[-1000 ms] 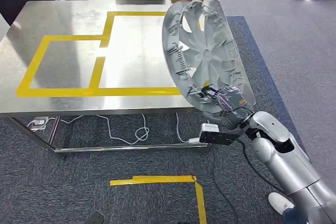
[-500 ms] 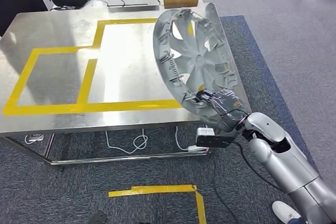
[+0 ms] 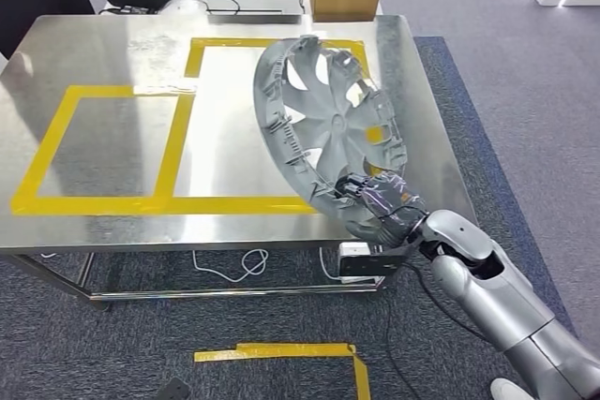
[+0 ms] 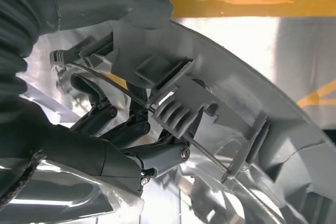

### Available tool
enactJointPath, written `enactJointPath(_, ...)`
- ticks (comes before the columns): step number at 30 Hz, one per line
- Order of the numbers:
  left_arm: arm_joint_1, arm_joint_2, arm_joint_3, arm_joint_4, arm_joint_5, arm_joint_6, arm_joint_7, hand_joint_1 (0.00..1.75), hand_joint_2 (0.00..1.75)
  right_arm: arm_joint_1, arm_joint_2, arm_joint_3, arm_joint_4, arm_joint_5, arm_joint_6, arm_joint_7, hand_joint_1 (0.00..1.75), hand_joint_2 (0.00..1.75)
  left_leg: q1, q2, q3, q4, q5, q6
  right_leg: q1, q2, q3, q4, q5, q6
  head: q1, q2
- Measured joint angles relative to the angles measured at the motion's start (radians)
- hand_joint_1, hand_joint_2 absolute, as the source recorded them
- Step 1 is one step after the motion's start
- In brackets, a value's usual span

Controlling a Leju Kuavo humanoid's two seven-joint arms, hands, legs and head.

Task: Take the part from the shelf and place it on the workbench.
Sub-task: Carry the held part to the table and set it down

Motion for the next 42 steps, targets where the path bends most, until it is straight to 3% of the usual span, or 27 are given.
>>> enactJointPath(2,-0.003,-0.002,0.0,0.0,0.0,0.0,0.001,0.0,1.75,-0.005,0.0,0.007,0.007,-0.001,0.005,0.0,1.75,1.75,-0.005,-0.001,0.01,-0.001,-0.005,-0.001,0.008,-0.001,0.035,-0.12,0.094,-0.02,-0.001,0.0)
enactJointPath(4,-0.008,-0.004,0.0,0.0,-0.001,0.0,0.002,0.0,1.75,-0.013,0.002,0.015,0.013,-0.001,0.008,-0.001,1.75,1.75,-0.005,-0.001,0.009,-0.002,-0.004,-0.007,0.016,-0.003,0.06,-0.19,0.132,-0.035,-0.004,0.0)
enactJointPath(6,-0.011,-0.006,0.0,0.0,-0.002,0.001,0.003,0.0,1.75,-0.022,0.006,0.021,0.019,-0.001,0.009,-0.002,1.75,1.75,-0.004,0.0,0.006,-0.005,0.0,-0.016,0.018,-0.003,0.066,-0.206,0.133,-0.039,-0.006,0.0)
enactJointPath(8,-0.015,-0.006,0.0,0.0,-0.003,0.002,0.004,0.0,1.75,-0.031,0.011,0.026,0.026,0.0,0.011,-0.002,1.75,1.75,-0.004,0.002,-0.002,0.005,-0.009,-0.028,0.011,-0.002,0.082,-0.24,0.128,-0.044,-0.006,0.0)
enactJointPath(10,-0.018,-0.005,0.0,0.0,-0.003,0.003,0.006,0.0,1.75,-0.037,0.016,0.031,0.037,0.002,0.013,-0.002,1.75,1.75,-0.001,0.004,-0.033,0.075,-0.049,-0.04,0.004,-0.002,0.097,-0.268,0.125,-0.05,-0.006,0.0)
enactJointPath(12,-0.018,-0.006,0.0,0.0,-0.002,0.003,0.006,0.0,1.75,-0.038,0.019,0.038,0.047,0.004,0.015,-0.002,1.75,1.75,0.006,0.005,-0.085,0.197,-0.101,-0.051,0.004,-0.002,0.099,-0.267,0.126,-0.052,-0.007,0.0)
enactJointPath(13,-0.018,-0.006,0.0,0.0,-0.002,0.003,0.007,0.0,1.75,-0.037,0.021,0.041,0.051,0.004,0.015,-0.003,1.75,1.75,0.009,0.005,-0.104,0.239,-0.11,-0.056,0.004,-0.002,0.1,-0.266,0.125,-0.052,-0.007,0.0)
enactJointPath(14,-0.018,-0.005,0.0,0.0,-0.002,0.003,0.008,0.0,1.75,-0.037,0.022,0.044,0.054,0.005,0.015,-0.004,1.75,1.75,0.012,0.006,-0.108,0.249,-0.101,-0.059,0.003,-0.002,0.102,-0.264,0.123,-0.051,-0.007,0.0)
enactJointPath(16,-0.02,-0.004,0.0,0.0,-0.003,0.004,0.01,0.0,1.75,-0.038,0.025,0.049,0.061,0.008,0.018,-0.004,1.75,1.75,0.017,0.008,-0.069,0.161,-0.035,-0.062,0.002,-0.001,0.106,-0.257,0.116,-0.045,-0.007,0.0)
enactJointPath(18,-0.021,-0.003,0.0,0.0,-0.004,0.006,0.01,0.0,1.75,-0.042,0.028,0.053,0.07,0.013,0.021,-0.004,1.75,1.75,0.018,0.007,-0.016,0.046,0.007,-0.06,0.003,-0.001,0.106,-0.248,0.108,-0.036,-0.007,0.0)
enactJointPath(19,-0.022,-0.004,0.0,0.0,-0.004,0.007,0.01,0.0,1.75,-0.046,0.029,0.055,0.075,0.015,0.023,-0.003,1.75,1.75,0.017,0.007,-0.003,0.016,0.01,-0.056,0.004,-0.001,0.102,-0.244,0.106,-0.03,-0.007,0.0)
enactJointPath(23,-0.021,-0.006,0.0,0.0,-0.005,0.008,0.011,0.0,1.75,-0.051,0.031,0.065,0.093,0.018,0.024,-0.004,1.75,1.75,0.015,0.006,0.002,-0.001,0.003,-0.032,0.004,-0.001,0.09,-0.237,0.097,-0.009,-0.008,0.0)
enactJointPath(25,-0.023,-0.006,0.0,0.0,-0.005,0.01,0.011,0.0,1.75,-0.053,0.031,0.067,0.1,0.018,0.024,-0.005,1.75,1.75,0.018,0.007,0.006,-0.008,0.005,-0.019,0.003,-0.002,0.055,-0.167,0.057,-0.002,-0.004,0.0)
enactJointPath(27,-0.026,-0.006,0.0,0.0,-0.004,0.012,0.011,0.0,1.75,-0.054,0.032,0.07,0.106,0.018,0.024,-0.006,1.75,1.75,0.017,0.007,0.006,-0.008,0.004,-0.013,0.003,-0.002,-0.015,-0.028,0.001,0.001,-0.001,0.0)
enactJointPath(28,-0.026,-0.007,0.0,0.0,-0.005,0.012,0.011,0.0,1.75,-0.054,0.032,0.071,0.109,0.018,0.024,-0.007,1.75,1.75,0.016,0.007,0.006,-0.008,0.004,-0.013,0.003,-0.002,-0.046,0.028,-0.014,0.002,-0.001,0.0)
enactJointPath(29,-0.025,-0.007,0.0,0.0,-0.005,0.012,0.011,0.0,1.75,-0.053,0.032,0.072,0.112,0.019,0.024,-0.008,1.75,1.75,0.016,0.007,0.006,-0.007,0.004,-0.013,0.003,-0.002,-0.062,0.051,-0.01,0.002,-0.001,0.0)
enactJointPath(30,-0.024,-0.007,0.0,0.0,-0.005,0.012,0.011,0.0,1.75,-0.053,0.032,0.072,0.115,0.019,0.024,-0.009,1.75,1.75,0.016,0.007,0.007,-0.007,0.004,-0.013,0.003,-0.002,-0.059,0.033,0.014,0.001,-0.001,0.0)
enactJointPath(32,-0.024,-0.008,0.0,0.0,-0.007,0.015,0.011,0.0,1.75,-0.055,0.032,0.072,0.123,0.023,0.024,-0.009,1.75,1.75,0.015,0.006,0.01,-0.007,0.003,-0.015,0.003,-0.002,-0.005,-0.096,0.089,-0.006,-0.001,0.0)
enactJointPath(34,-0.026,-0.009,-0.001,0.0,-0.01,0.02,0.014,0.0,1.75,-0.06,0.033,0.073,0.133,0.033,0.022,-0.009,1.75,1.75,0.012,0.005,0.007,-0.004,0.002,-0.023,0.005,-0.003,0.051,-0.208,0.127,-0.011,-0.001,0.0)
enactJointPath(38,-0.027,-0.01,-0.001,0.0,-0.014,0.023,0.019,0.0,1.75,-0.066,0.038,0.081,0.171,0.065,0.005,-0.005,1.75,1.75,0.009,0.006,0.004,-0.003,0.002,-0.043,0.005,-0.002,0.066,-0.237,0.129,-0.026,-0.003,0.0)
enactJointPath(40,-0.028,-0.009,-0.002,0.0,-0.015,0.026,0.019,0.0,1.75,-0.069,0.041,0.085,0.198,0.082,-0.008,0.001,1.75,1.75,0.01,0.007,-0.017,0.05,-0.035,-0.054,0.001,-0.004,0.071,-0.244,0.134,-0.038,-0.006,0.0)
enactJointPath(42,-0.027,-0.009,-0.002,0.0,-0.016,0.028,0.019,0.0,1.75,-0.071,0.043,0.087,0.232,0.096,-0.024,0.003,1.75,1.75,0.012,0.008,-0.068,0.172,-0.097,-0.062,0.001,-0.005,0.073,-0.245,0.134,-0.044,-0.008,0.0)
